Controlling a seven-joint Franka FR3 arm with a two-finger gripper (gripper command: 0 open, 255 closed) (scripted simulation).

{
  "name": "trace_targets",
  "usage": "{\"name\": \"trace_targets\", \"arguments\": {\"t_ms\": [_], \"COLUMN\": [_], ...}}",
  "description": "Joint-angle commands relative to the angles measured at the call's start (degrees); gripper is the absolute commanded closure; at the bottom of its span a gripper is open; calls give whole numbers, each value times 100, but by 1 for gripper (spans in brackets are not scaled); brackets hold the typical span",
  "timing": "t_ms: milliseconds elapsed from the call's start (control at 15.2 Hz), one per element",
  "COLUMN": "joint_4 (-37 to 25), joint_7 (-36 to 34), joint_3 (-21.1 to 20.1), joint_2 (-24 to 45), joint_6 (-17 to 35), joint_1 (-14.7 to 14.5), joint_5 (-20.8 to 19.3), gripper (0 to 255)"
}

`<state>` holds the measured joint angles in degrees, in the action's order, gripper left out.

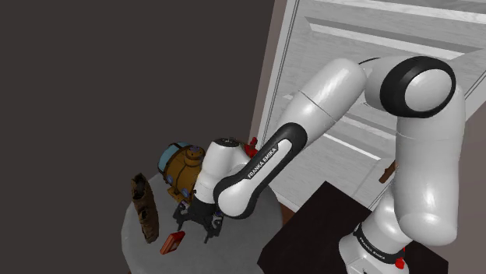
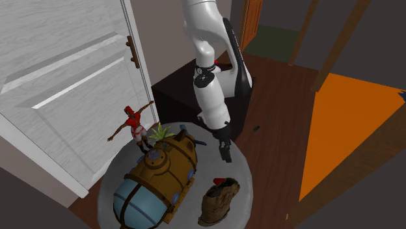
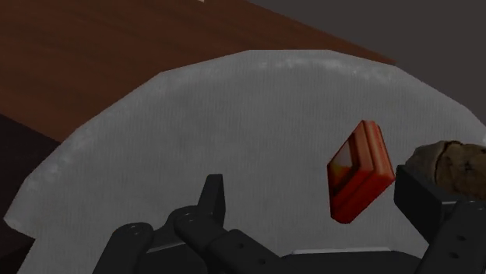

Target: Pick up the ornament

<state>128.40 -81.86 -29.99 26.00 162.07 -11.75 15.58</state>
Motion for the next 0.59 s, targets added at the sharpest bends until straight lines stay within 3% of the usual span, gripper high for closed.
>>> {"name": "trace_targets", "arguments": {"t_ms": [0, 528], "joint_4": [-408, -2160], "joint_7": [-317, -1122], "joint_3": [253, 898], "joint_2": [477, 2022], "joint_6": [169, 309], "joint_1": [-306, -1114], "joint_5": [-117, -150], "gripper": [0, 0]}}
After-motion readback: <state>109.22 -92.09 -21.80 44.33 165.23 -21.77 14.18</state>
